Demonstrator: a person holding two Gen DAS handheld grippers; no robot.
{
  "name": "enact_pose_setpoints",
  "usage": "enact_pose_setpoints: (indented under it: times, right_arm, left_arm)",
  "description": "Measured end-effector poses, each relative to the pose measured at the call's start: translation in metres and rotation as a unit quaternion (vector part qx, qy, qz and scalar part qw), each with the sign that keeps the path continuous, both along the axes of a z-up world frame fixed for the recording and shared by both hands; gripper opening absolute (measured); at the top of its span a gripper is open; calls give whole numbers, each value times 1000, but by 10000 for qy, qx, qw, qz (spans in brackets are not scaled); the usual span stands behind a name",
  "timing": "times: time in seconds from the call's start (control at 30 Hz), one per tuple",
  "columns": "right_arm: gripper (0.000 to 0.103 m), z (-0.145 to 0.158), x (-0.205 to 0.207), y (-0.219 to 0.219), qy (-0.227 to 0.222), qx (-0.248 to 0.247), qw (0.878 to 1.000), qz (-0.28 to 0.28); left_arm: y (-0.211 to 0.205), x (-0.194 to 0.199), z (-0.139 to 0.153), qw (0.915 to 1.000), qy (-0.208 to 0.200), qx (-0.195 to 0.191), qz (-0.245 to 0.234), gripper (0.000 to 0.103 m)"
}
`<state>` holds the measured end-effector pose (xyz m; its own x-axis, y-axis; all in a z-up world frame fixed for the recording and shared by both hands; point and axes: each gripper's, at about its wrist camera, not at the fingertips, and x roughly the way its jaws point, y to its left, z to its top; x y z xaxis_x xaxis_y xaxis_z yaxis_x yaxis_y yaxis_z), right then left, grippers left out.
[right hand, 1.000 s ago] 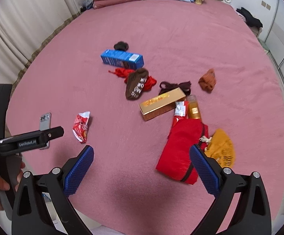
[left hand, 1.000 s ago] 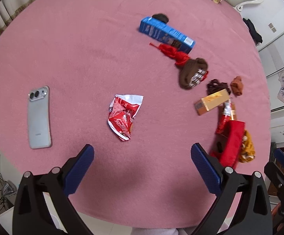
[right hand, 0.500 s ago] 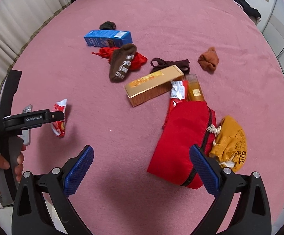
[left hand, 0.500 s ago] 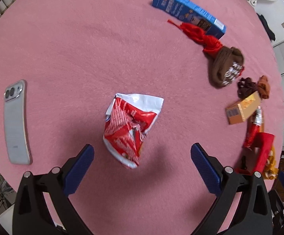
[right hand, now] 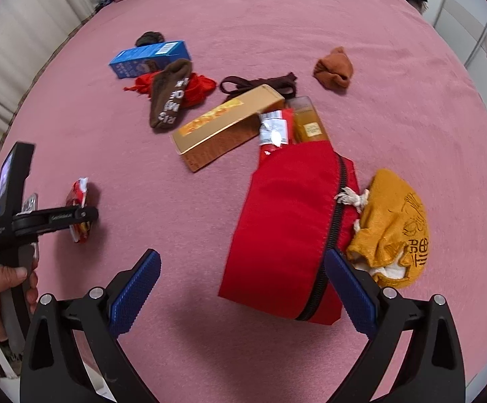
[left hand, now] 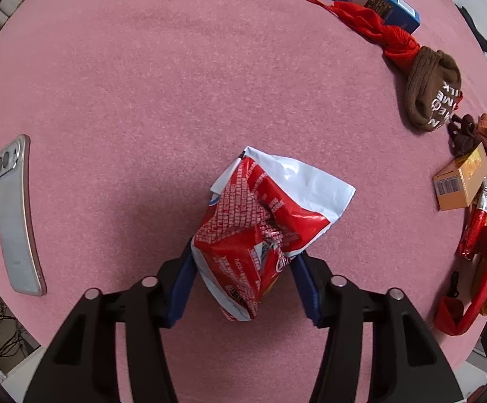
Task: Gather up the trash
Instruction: 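Grasp the snack wrapper with the left tool while the right tool approaches the red pouch, then grasp the red pouch with the right tool and lift it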
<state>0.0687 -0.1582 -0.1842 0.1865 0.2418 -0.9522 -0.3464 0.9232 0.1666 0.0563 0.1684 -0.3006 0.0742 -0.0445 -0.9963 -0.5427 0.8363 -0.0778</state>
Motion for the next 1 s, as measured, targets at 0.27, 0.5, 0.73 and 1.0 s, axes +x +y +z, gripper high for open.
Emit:
enact_pose_setpoints:
  times: [0.27,0.5,0.73,1.0]
  right_arm:
    - [83,-21,15,-6,174,-162,9996,-153]
    - [49,-32,21,-9,559,-213,9977,-324]
    - [10,-12,22,-36,668,353,9963,-411]
    - [5,34,17,-65,695,1232,9879,-643]
  left_arm:
    - [-20,-5,11,9960,-394,-793,125,45]
    - [-59,3,24,9904,-637,-1210,-194,45]
    - [-95,6,53,9829,-870,-1575,-394,45]
    - [-146,16,100,9752,-1177,-1657,-880,45]
